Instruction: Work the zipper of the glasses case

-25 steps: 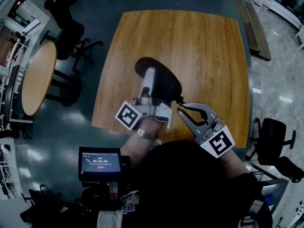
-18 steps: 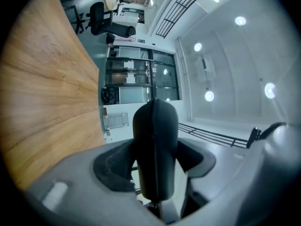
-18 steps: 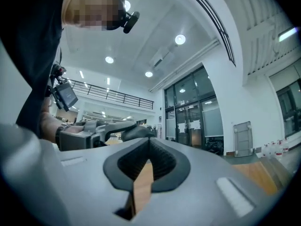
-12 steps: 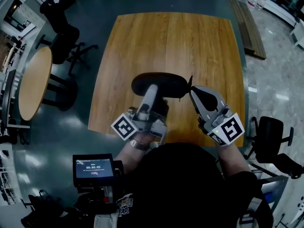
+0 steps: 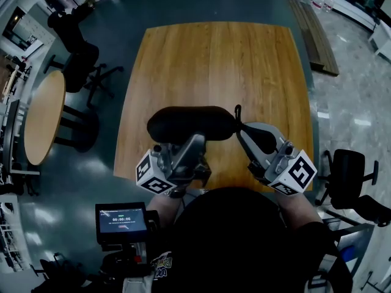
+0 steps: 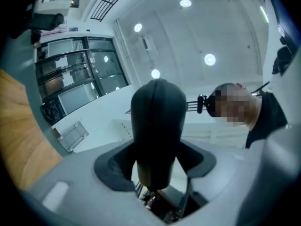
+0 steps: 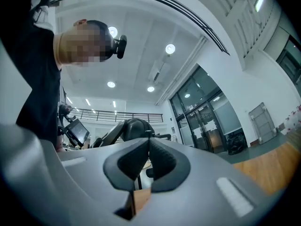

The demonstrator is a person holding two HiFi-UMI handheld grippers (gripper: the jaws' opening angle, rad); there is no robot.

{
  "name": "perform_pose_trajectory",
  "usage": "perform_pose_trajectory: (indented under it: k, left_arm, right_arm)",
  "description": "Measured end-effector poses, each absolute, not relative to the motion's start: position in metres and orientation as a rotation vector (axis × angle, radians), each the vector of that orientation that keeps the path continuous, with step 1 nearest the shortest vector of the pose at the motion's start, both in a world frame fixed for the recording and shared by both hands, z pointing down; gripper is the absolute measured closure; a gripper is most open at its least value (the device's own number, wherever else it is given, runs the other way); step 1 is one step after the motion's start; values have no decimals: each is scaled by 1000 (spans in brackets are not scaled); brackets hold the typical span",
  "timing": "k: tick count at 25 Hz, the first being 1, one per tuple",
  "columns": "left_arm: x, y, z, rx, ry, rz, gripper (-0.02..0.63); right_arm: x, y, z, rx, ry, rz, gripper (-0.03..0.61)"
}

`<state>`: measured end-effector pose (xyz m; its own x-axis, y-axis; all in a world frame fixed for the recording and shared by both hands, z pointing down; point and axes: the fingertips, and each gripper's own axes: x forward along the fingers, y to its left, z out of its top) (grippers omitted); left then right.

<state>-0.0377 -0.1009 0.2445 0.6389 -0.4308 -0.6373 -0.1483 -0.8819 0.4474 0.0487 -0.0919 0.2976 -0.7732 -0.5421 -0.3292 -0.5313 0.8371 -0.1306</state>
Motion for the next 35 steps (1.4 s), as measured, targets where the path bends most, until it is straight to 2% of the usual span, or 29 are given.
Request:
perform_pose_trajectory:
  k: [2, 4, 6, 9, 11, 15, 18, 23, 25, 26, 27, 30, 31, 32, 35]
  left_arm:
    - [-42, -104, 244, 2467, -467, -1141, 353]
    - [-42, -100, 240, 2491, -430, -1139, 353]
    - [-37, -91, 233, 2587, -371, -1099, 353]
    - [-29, -81, 221, 2743, -306, -1018, 353]
    - [-27, -79, 219, 2793, -276, -981, 353]
    - [-15, -76, 225, 2788, -204, -938, 351]
    - [-2, -73, 236, 2791, -172, -868, 350]
    - [-9, -78, 246, 2733, -182, -847, 340]
    - [-31, -88, 248, 2577, -185, -946, 338]
    - [-45, -97, 254, 2473, -191, -984, 337]
    - [-58, -106, 262, 2361, -198, -1000, 337]
    - [-81, -132, 295, 2030, -168, -966, 310]
    - [-81, -135, 303, 1959, -147, -929, 290]
    - [-77, -135, 310, 1929, -127, -866, 258]
    - [-54, -119, 324, 2011, -8, -567, 248]
  right_arm:
    - [51, -92, 296, -796, 2644, -68, 563]
    - [62, -93, 291, -760, 2582, -164, 475]
    - [70, -92, 279, -676, 2527, -255, 424]
    - [63, -87, 256, -554, 2631, -189, 320]
    - [47, -82, 254, -489, 2764, -100, 294]
    - [22, -79, 267, -375, 2881, -65, 275]
    - [9, -71, 274, -309, 2918, -92, 310]
    - [21, -73, 277, -458, 2959, 78, 314]
    - [36, -79, 270, -617, 2953, 283, 316]
    - [44, -82, 267, -719, 2965, 497, 316]
    - [49, -85, 268, -821, 2984, 827, 318]
    - [51, -91, 292, -886, 2793, 2141, 319]
    - [50, -90, 300, -800, 2693, 2405, 318]
    - [48, -87, 305, -691, 2636, 2536, 318]
    - [37, -65, 305, -397, 2580, 2589, 319]
